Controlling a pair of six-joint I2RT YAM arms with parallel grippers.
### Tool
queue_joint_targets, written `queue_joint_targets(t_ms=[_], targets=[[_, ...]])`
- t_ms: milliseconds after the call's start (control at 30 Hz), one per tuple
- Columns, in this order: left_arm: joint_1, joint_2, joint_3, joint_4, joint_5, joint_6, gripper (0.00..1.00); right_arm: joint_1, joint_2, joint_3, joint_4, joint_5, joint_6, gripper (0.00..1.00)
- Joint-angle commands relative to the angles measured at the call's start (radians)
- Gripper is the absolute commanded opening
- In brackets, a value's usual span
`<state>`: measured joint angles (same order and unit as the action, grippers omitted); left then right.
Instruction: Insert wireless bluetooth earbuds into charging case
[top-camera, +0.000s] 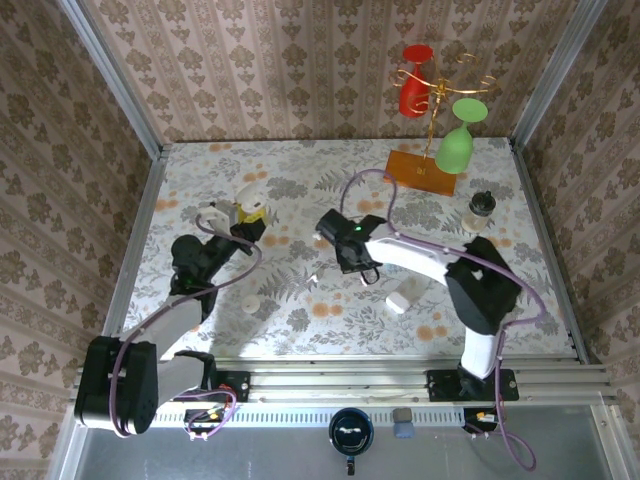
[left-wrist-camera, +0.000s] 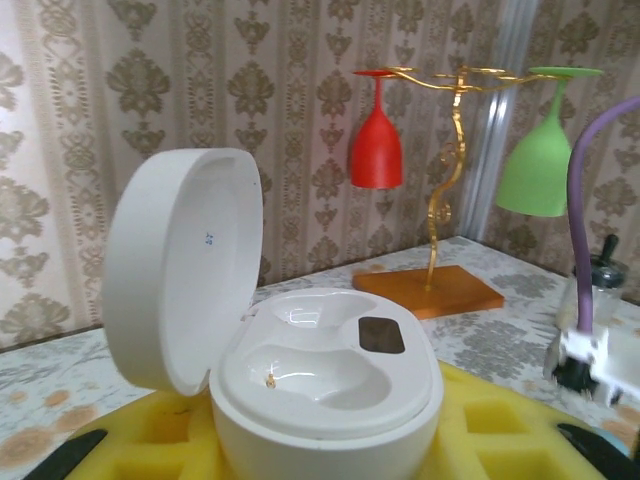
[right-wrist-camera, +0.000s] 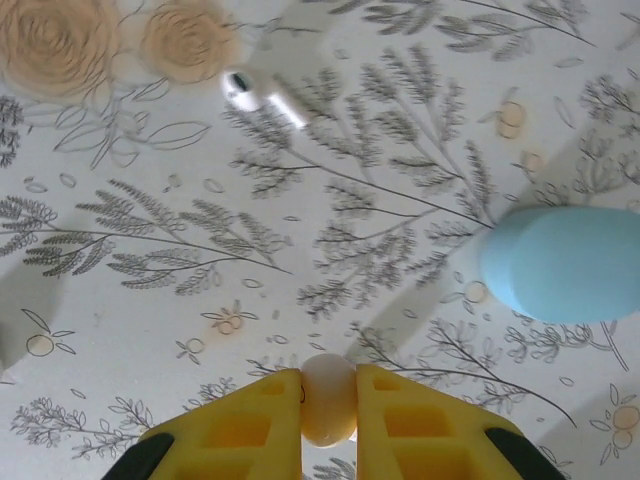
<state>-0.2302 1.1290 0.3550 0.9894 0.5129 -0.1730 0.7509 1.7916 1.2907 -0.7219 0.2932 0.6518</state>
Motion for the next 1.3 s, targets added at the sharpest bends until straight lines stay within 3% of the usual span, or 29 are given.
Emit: queue_joint_targets(t_ms=[0, 367, 667, 1267], targets=[[-0.029, 0.026, 0.007, 0.077, 0.068, 0.01, 0.34, -0.053, -0.106, -0.086, 0.127, -0.162, 0.041, 0.18], [-0.147, 0.188, 0.01, 0.281, 0.117, 0.052, 0.33, -0.212, -0.365, -0.243, 0.323, -0.544, 0.101, 0.18], [-0.274, 0.251, 0.032, 0.287, 0.124, 0.165, 0.32, -0.223, -0.465, -0.233, 0.482, -0.758, 0.11, 0.18], [-0.36, 0.308, 0.067, 0.287, 0.098, 0.222, 0.32, -0.117, -0.413, -0.067, 0.496, -0.777, 0.057, 0.17]])
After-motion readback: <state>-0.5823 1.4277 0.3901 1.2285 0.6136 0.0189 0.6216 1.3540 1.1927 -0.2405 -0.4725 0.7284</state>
